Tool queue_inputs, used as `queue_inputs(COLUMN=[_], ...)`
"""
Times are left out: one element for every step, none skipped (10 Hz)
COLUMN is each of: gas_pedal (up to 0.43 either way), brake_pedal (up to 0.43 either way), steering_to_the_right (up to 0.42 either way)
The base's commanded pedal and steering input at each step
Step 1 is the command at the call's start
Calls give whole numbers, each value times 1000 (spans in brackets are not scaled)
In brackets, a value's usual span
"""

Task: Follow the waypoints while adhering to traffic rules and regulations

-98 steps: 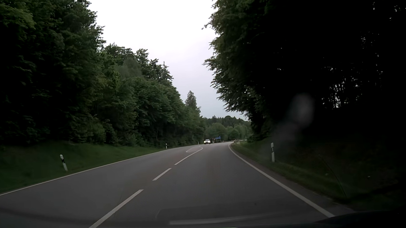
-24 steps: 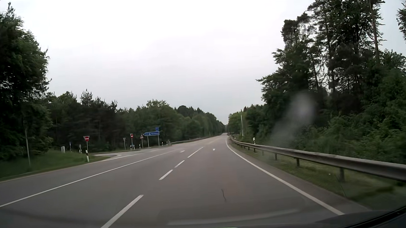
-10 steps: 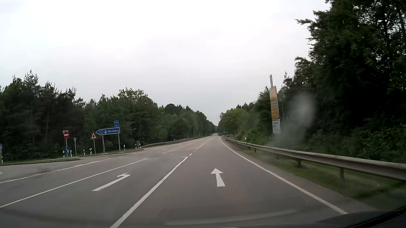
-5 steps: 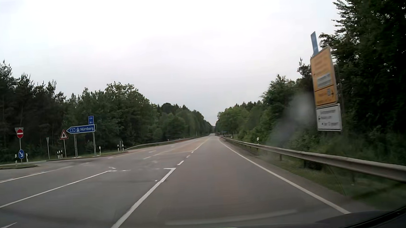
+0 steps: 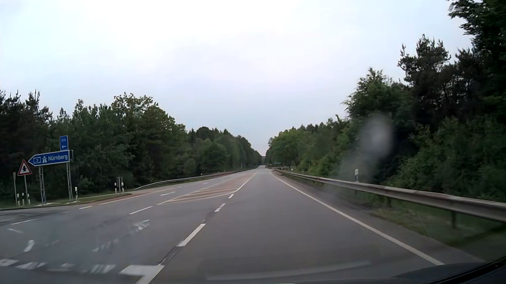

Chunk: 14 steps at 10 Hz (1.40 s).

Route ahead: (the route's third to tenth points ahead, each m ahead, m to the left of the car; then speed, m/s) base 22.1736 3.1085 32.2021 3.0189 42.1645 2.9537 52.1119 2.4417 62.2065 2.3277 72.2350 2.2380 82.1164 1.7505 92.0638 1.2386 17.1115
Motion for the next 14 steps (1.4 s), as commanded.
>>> queue_inputs(gas_pedal=[39,39,39,39,47,47,47,47,47,59,59,59,59,59], brake_pedal=[0,0,0,0,0,0,0,0,0,0,0,0,0,0], steering_to_the_right=[4,4,4,4,4,4,4,4,4,4,3,3,3,3])
